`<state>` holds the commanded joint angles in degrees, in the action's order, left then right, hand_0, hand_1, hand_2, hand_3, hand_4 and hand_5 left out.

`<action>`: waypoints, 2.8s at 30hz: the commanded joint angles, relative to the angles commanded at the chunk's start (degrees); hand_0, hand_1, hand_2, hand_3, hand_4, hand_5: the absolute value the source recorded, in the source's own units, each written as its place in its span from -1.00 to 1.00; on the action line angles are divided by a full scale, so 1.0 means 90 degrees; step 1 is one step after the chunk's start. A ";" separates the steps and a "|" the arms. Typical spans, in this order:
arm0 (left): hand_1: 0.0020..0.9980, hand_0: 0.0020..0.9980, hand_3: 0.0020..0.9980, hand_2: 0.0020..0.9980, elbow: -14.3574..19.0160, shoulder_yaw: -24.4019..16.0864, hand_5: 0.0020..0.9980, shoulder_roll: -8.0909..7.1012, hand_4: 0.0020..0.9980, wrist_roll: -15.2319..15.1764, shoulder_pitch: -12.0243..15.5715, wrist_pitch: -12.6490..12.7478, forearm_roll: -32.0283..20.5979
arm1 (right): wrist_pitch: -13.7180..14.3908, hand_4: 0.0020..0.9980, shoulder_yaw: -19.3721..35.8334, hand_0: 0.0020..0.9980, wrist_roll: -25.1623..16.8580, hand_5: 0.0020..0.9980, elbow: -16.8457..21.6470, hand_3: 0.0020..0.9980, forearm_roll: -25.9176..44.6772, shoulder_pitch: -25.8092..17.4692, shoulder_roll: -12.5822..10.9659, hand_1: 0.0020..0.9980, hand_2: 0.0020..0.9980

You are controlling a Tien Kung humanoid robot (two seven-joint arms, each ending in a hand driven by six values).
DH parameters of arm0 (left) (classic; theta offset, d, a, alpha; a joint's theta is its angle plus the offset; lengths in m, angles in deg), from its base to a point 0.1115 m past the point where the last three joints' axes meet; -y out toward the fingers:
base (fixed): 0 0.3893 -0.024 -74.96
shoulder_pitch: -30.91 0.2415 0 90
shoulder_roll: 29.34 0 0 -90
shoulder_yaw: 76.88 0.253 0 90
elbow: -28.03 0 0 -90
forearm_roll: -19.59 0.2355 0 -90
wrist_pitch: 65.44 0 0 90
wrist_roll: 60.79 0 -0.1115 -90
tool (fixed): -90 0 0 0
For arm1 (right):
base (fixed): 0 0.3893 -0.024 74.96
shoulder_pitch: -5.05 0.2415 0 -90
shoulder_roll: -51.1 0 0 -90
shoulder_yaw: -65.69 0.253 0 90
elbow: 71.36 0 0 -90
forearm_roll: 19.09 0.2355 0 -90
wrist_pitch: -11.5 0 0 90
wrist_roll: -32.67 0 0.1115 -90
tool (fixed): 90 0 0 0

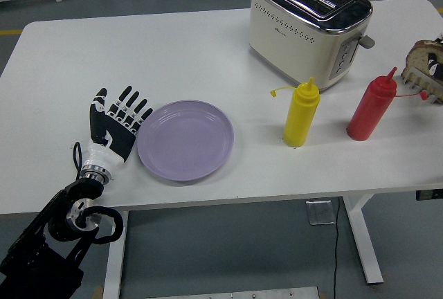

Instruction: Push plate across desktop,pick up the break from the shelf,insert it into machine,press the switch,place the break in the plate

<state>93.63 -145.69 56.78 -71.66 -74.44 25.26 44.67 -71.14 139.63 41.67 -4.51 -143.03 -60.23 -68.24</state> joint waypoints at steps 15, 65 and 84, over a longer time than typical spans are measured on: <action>0.75 0.66 0.71 0.86 0.1137 -0.1759 1.00 -0.0363 0.31 0.0014 0.0575 0.0047 0.0182 | 0.0771 -0.41 0.0233 -0.45 -0.0057 -0.98 0.1290 -0.09 0.0650 0.0138 -0.0238 -0.30 -0.20; 0.72 0.63 0.70 0.84 0.1577 -0.2773 1.00 -0.0798 0.30 0.0110 0.1565 -0.0074 -0.0157 | 0.1535 -0.62 -0.2121 -0.43 -0.0086 -1.00 -0.1520 -0.13 0.2573 0.3915 0.1566 -0.36 -0.24; 0.72 0.63 0.70 0.85 0.1550 -0.2765 1.00 -0.0795 0.29 0.0100 0.1564 -0.0065 -0.0152 | 0.1578 -0.63 -0.2209 -0.43 0.0066 -1.00 -0.1899 -0.13 0.2487 0.3831 0.1871 -0.36 -0.24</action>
<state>107.58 -170.58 49.62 -70.76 -60.36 24.68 43.30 -56.94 119.75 42.27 -21.60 -120.65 -25.75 -51.40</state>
